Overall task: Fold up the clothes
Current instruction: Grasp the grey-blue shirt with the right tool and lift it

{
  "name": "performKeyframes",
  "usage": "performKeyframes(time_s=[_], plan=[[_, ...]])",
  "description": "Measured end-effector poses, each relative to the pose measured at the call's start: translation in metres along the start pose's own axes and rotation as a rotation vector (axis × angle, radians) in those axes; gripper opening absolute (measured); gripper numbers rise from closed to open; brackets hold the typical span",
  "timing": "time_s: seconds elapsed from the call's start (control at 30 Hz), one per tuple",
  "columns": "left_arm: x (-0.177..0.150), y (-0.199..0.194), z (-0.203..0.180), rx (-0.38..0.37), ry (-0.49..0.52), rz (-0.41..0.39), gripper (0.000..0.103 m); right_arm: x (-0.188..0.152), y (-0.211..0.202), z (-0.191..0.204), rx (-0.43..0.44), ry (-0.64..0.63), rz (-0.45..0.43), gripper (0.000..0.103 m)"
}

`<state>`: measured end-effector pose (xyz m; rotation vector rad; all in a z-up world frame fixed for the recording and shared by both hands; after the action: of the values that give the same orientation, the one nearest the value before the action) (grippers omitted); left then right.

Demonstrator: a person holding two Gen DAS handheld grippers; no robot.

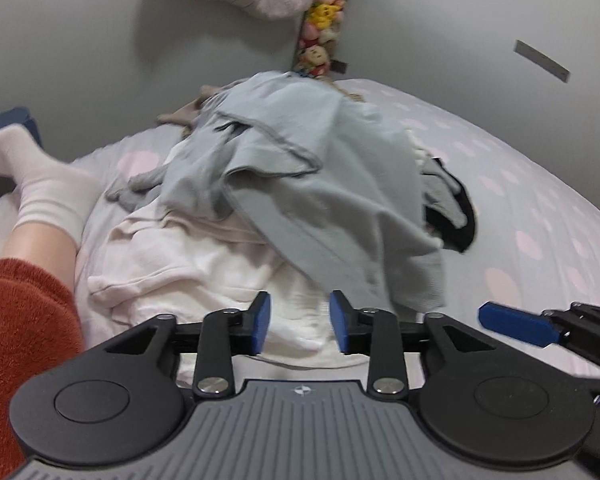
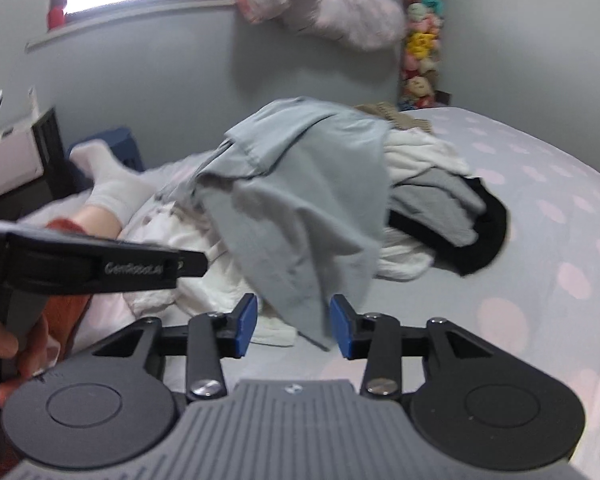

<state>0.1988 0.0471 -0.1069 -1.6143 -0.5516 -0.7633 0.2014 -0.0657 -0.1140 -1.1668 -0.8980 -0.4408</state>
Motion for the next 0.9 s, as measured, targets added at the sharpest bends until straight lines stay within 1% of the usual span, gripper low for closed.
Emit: performKeyframes(time_s=[0.03,0.07,0.13,0.17,0.2,0.23,0.3,0.5,0.6,0.73,0.77,0.8,0.83,0.9], plan=[[-0.001,0.003,0.003,0.007,-0.007,0.005,0.046,-0.001,0.007,0.004,0.007,-0.018,0.008,0.047],[-0.002,0.007,0.006,0.012,-0.008,0.012,0.047,-0.002,0.014,0.008,0.016,-0.034,0.014,0.049],[-0.005,0.016,0.012,0.026,-0.014,0.043,0.047,-0.005,0.027,0.014,0.028,-0.064,0.025,0.057],[-0.007,0.021,0.015,0.027,-0.028,0.06,0.047,-0.006,0.033,0.016,0.032,-0.078,0.029,0.06],[-0.009,0.025,0.017,0.025,-0.044,0.075,0.046,-0.007,0.038,0.017,0.035,-0.087,0.031,0.064],[-0.011,0.029,0.019,0.023,-0.057,0.086,0.046,-0.008,0.043,0.017,0.036,-0.092,0.033,0.071],[-0.012,0.034,0.021,0.027,-0.061,0.099,0.047,-0.009,0.053,0.018,0.038,-0.102,0.036,0.073],[-0.013,0.038,0.021,0.04,-0.068,0.097,0.047,-0.003,0.077,0.015,0.009,-0.156,0.012,0.073],[-0.011,0.036,0.024,0.068,-0.08,0.081,0.046,0.004,0.086,0.016,0.008,-0.19,-0.01,0.073],[-0.01,0.037,0.024,0.084,-0.074,0.079,0.047,0.008,0.099,0.02,0.014,-0.217,-0.012,0.071],[-0.01,0.038,0.024,0.087,-0.074,0.076,0.047,0.008,0.1,0.021,0.018,-0.22,-0.012,0.069],[-0.009,0.037,0.025,0.089,-0.077,0.07,0.047,0.009,0.101,0.022,0.022,-0.228,-0.013,0.06],[-0.008,0.037,0.025,0.09,-0.08,0.066,0.047,0.009,0.099,0.022,0.024,-0.237,-0.017,0.045],[-0.006,0.036,0.025,0.09,-0.086,0.057,0.048,0.011,0.092,0.02,0.029,-0.233,-0.032,0.045]])
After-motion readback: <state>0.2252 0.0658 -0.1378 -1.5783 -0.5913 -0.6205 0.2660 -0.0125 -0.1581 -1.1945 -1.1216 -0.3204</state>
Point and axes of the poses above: each gripper's, at about its wrist camera, not at the fingertips, and y roughly the way its jaws point, z to its left, x to its top, the point moved 8 cm from there along y, roughly the way its jaws point, and after that the axes turned 9 degrees about y, right-handed, at the moved point
